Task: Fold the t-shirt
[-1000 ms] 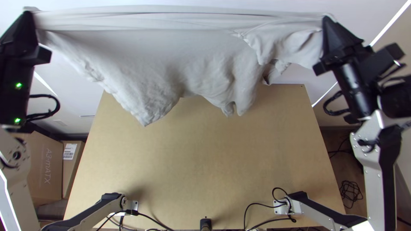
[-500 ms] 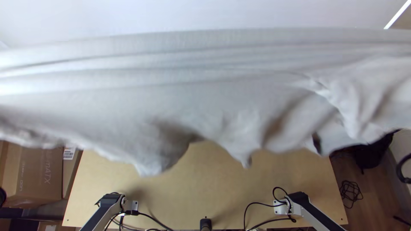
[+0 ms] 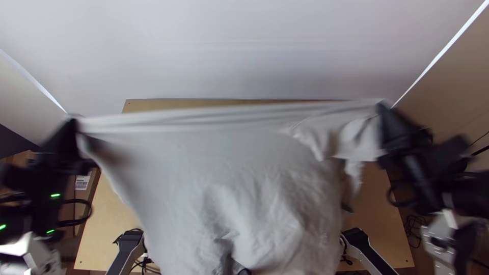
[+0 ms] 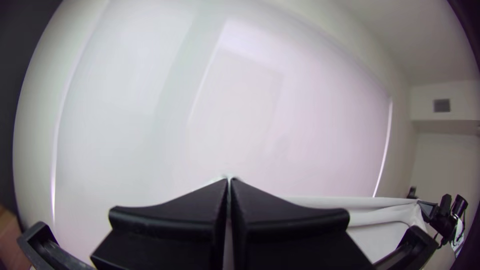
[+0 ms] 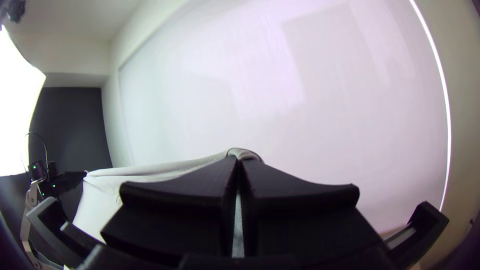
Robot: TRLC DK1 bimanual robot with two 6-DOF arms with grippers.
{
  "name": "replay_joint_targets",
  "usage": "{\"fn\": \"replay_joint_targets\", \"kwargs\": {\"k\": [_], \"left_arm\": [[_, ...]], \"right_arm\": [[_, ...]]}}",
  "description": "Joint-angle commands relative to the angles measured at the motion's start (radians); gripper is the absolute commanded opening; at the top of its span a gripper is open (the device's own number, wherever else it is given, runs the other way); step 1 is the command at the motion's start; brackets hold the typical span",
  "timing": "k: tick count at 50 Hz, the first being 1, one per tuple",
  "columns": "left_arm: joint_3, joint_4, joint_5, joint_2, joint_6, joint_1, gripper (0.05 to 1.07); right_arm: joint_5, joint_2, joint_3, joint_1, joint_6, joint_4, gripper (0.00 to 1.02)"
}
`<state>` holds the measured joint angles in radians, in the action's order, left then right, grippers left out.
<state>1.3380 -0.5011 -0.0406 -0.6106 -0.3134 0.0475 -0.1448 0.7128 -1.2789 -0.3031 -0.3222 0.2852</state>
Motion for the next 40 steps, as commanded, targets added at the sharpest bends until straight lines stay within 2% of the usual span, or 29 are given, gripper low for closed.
{"fn": "replay_joint_targets", "kwargs": {"k": [1,6,10,18,22,27,40], "left_arm": [[-0.281,0.022,0.042,0.109,0.04,0.008,0.08],[-0.494,0.052,0.016,0.167,0.04,0.002,0.08],[-0.614,0.113,-0.002,0.155,0.04,-0.001,0.08],[-0.703,0.277,-0.045,-0.034,0.04,-0.001,0.08],[-0.704,0.386,-0.047,-0.164,0.04,0.0,0.07],[-0.686,0.516,-0.047,-0.342,0.04,0.012,0.08],[-0.546,0.71,-0.047,-0.738,0.065,0.02,0.08]], "right_arm": [[0.068,-0.116,0.282,-0.028,-0.052,-0.046,0.02],[0.068,-0.128,0.457,-0.06,-0.061,-0.066,0.02],[0.068,-0.081,0.564,-0.073,-0.067,-0.135,0.02],[0.063,0.151,0.671,-0.054,-0.067,-0.371,0.02],[0.063,0.298,0.656,-0.036,-0.08,-0.486,0.02],[0.063,0.476,0.59,-0.008,-0.094,-0.567,0.02],[0.063,0.852,0.351,0.062,-0.083,-0.613,0.02]]}}
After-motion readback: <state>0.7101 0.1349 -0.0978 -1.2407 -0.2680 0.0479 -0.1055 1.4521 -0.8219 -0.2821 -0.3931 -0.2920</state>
